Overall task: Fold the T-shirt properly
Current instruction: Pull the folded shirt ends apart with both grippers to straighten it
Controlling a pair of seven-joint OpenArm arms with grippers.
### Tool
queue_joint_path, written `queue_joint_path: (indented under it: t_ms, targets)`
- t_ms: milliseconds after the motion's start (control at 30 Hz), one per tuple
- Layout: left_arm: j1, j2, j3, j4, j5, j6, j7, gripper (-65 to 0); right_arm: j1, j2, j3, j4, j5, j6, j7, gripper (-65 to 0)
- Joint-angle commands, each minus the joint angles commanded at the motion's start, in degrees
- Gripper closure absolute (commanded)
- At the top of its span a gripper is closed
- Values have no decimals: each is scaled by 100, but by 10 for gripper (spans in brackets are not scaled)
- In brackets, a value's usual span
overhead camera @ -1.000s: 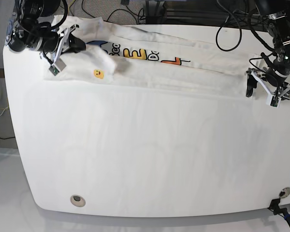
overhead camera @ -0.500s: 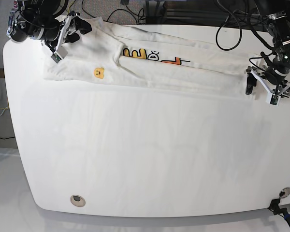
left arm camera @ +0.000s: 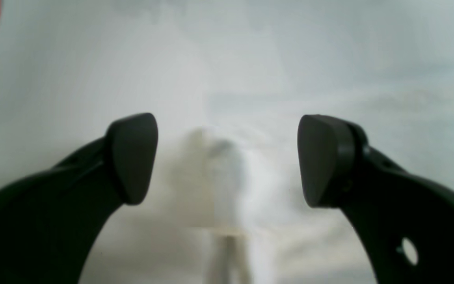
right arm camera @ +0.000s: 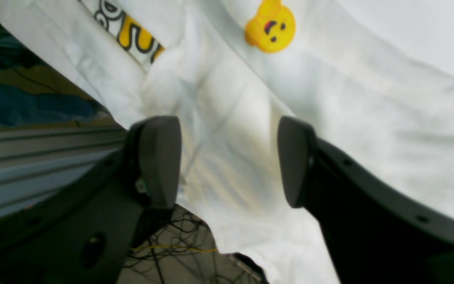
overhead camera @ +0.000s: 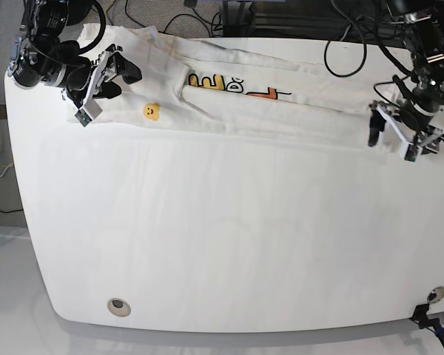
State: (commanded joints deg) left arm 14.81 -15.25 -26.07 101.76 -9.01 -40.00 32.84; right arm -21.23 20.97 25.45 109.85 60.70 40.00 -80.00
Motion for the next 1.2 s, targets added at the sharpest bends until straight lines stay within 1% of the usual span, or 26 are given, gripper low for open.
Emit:
queue_joint_path:
  t_ms: [33, 67, 100, 133, 200, 233, 267, 300, 367, 400, 467, 533, 600, 700, 833, 933, 1033, 1100, 1200]
  targets:
    - [18, 70, -18, 123, 0, 0, 167, -491, -9, -35, 0, -9, 0, 0, 0, -372]
    - [88, 141, -26, 220, 0, 0, 316, -445, -26, -97, 0, -18, 0, 0, 0, -371]
    - [167, 202, -26, 290, 0, 0, 413, -374, -35, -132, 0, -26, 0, 0, 0, -368]
    - [211, 273, -26, 343, 0, 0, 431, -305, -44, -149, 0, -26, 0, 0, 0, -347]
    - [343, 422, -9, 360, 0, 0, 431, -151, -79, -229, -9, -26, 0, 0, 0, -260]
    - [396, 484, -9, 369, 0, 0, 431, -78, -88, -273, -9, -26, -9, 0, 0, -204]
    - [431, 519, -9, 369, 0, 0, 431, -20, -88, -308, -9, -26, -35, 0, 0, -156]
    - [466, 571, -9, 369, 0, 0, 431, 0, -97, -325, -9, -26, -132, 0, 0, -103]
    - [536, 668, 0, 369, 0, 0, 431, 0, -88, -431, -88, -35, -448, 0, 0, -19]
    - [571, 677, 0, 360, 0, 0, 431, 0, -88, -466, -123, -35, -633, 0, 0, 0]
    - [580, 677, 105, 325, 9, 0, 431, 0, -79, -492, -141, -35, -941, 0, 0, 0]
    - [589, 677, 220, 193, 9, 0, 431, 0, -79, -589, -281, -35, -1284, 0, 0, 0]
    - [589, 677, 229, -44, 9, 0, 422, 0, -79, -589, -448, -35, -1670, 0, 119, 0]
    - [563, 651, 237, -475, 9, 0, 404, 0, -70, -624, -510, -334, -2136, 0, 198, 0]
    - [554, 633, 229, -923, 9, 0, 396, 0, 88, -545, -624, -1134, -2215, 0, 629, 0]
    - [554, 633, 220, -1011, 9, 0, 387, 0, 343, -273, -958, -1644, -2215, 0, 963, 0]
    - [545, 633, 220, -1020, 9, 0, 387, 0, 703, -114, -1231, -2048, -2215, 0, 1033, 0]
    - [545, 633, 220, -1020, 9, 0, 387, 0, 923, -105, -1354, -2215, -2224, 0, 1033, 0]
    - [440, 607, 193, -1020, 18, 0, 387, 0, 1125, -88, -1371, -2242, -2224, 0, 1033, 0]
